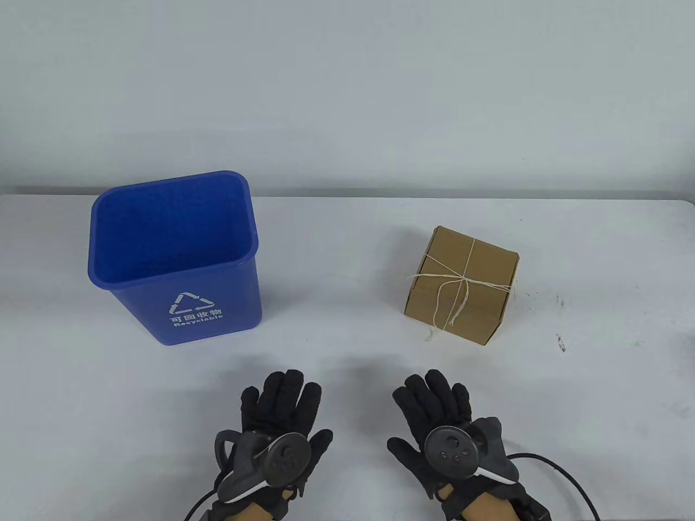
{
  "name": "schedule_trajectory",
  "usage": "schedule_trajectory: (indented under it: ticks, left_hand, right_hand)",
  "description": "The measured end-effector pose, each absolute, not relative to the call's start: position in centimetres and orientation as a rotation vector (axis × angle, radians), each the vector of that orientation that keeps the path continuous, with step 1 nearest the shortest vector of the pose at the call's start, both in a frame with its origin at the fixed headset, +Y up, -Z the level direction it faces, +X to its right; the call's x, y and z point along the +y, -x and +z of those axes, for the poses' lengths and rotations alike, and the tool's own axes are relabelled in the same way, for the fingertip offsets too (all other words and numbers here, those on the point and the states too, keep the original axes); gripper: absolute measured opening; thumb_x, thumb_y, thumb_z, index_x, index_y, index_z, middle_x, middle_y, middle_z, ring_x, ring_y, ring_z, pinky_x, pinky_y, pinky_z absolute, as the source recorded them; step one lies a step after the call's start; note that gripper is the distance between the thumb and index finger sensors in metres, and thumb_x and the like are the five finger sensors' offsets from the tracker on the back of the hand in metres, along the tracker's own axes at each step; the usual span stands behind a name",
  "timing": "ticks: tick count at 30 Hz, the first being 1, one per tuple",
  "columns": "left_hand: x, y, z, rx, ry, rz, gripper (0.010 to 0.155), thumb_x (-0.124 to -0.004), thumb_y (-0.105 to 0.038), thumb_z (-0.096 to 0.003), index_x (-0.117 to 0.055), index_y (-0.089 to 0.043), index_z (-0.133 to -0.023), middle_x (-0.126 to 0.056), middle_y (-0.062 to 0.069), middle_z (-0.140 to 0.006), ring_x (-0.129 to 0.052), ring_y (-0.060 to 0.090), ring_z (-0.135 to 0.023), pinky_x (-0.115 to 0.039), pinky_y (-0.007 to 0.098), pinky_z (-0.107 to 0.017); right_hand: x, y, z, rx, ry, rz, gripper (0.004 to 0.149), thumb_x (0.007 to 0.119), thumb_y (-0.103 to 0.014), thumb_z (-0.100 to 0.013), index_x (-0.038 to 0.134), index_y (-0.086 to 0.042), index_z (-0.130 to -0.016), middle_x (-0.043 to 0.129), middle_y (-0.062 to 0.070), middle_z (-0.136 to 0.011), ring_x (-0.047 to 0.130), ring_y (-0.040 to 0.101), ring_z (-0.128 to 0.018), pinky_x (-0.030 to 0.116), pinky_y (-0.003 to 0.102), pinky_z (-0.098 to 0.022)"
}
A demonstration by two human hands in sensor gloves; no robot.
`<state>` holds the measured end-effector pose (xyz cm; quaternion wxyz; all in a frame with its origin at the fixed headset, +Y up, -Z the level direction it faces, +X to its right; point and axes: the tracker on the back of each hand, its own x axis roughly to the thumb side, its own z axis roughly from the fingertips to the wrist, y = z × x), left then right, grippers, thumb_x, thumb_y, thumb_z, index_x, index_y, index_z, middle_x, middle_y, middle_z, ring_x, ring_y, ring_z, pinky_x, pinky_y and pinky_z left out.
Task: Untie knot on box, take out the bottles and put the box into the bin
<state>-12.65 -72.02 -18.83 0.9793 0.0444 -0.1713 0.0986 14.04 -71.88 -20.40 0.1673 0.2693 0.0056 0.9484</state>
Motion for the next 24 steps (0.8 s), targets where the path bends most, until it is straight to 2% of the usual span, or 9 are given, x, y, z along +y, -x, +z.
schedule_trajectory:
  ticks: [24]
  left_hand:
    - [-72.09,13.01,-18.93,-0.344,-0.062,0.258,0.082,-0.070,-0.057,-0.0492,-0.043,-0.018,-0.116,-0.032,0.016,-0.119,-0.039,0.055,-0.109,-0.035,0.082,-0.069]
  right_hand:
    - [-71.92,-14.45,-20.45,0.024,-0.744,2.691,0.076,0.064,-0.053,-0.050,0.032,-0.013,-0.106,0.025,0.015,-0.112,0.022,0.058,-0.100,0.022,0.078,-0.061]
